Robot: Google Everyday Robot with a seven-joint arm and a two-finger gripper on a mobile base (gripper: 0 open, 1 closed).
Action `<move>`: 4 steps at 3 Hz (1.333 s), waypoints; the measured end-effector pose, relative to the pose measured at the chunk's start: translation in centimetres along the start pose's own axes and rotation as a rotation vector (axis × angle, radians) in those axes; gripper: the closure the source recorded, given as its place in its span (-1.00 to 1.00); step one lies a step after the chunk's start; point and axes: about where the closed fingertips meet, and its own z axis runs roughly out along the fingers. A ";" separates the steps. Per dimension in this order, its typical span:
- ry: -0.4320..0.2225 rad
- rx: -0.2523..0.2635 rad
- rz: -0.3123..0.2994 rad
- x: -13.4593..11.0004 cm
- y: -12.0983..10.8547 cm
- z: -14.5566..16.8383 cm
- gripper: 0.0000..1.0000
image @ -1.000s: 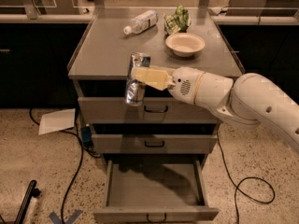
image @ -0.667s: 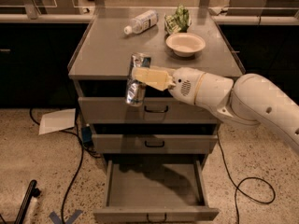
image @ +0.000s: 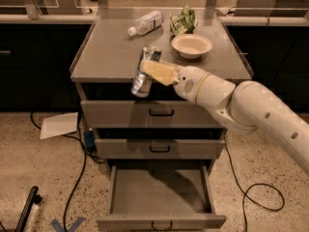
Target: Pick redbull can from bottom drawer and place on counter
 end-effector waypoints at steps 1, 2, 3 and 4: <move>-0.030 0.010 0.012 -2.0 -2.5 2.5 1.00; -0.041 0.025 0.022 -3.9 -5.0 4.9 1.00; -0.056 0.056 0.038 -5.2 -7.2 6.6 1.00; -0.065 0.113 0.055 -5.7 -9.5 7.9 1.00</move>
Offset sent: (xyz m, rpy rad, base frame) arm 0.1276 -0.0114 0.0205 0.0450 0.0122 -0.0707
